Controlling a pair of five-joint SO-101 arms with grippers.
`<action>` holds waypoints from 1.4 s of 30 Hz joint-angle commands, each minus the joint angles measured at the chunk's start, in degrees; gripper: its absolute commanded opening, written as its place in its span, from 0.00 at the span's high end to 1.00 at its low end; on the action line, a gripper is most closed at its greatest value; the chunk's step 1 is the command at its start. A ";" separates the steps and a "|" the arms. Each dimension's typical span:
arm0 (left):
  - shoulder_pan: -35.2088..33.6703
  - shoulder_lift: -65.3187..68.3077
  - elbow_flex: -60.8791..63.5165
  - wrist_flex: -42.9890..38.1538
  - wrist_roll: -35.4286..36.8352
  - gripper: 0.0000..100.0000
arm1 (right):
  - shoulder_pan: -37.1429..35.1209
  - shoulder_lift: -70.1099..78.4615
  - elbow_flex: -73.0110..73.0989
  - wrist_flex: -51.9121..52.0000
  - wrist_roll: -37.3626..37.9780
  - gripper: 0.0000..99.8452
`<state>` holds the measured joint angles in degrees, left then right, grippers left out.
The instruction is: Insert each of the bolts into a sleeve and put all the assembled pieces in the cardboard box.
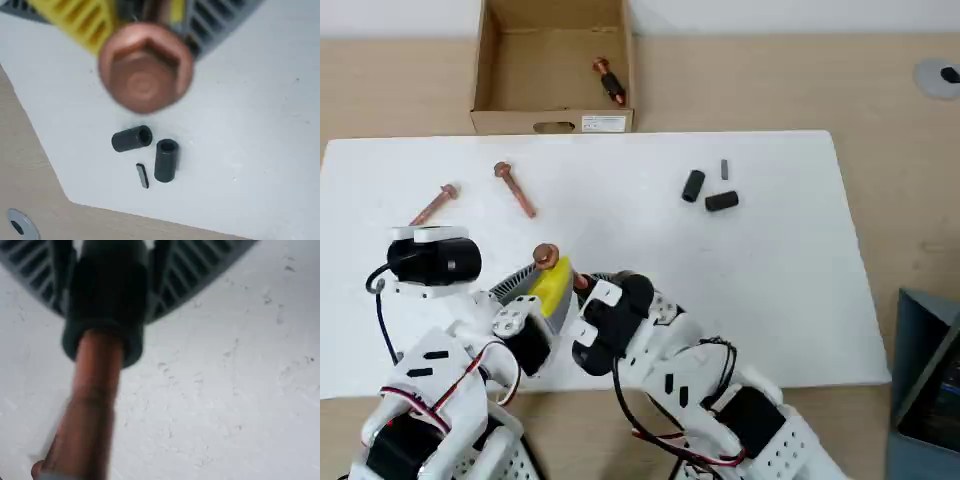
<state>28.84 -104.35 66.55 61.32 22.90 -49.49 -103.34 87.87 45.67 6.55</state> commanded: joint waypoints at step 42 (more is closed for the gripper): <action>-5.36 0.04 -1.93 0.88 -9.05 0.81 | -0.66 -9.45 -2.86 -0.44 0.53 0.99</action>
<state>24.18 -104.18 69.19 62.02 14.29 -49.85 -103.43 87.52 45.85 6.55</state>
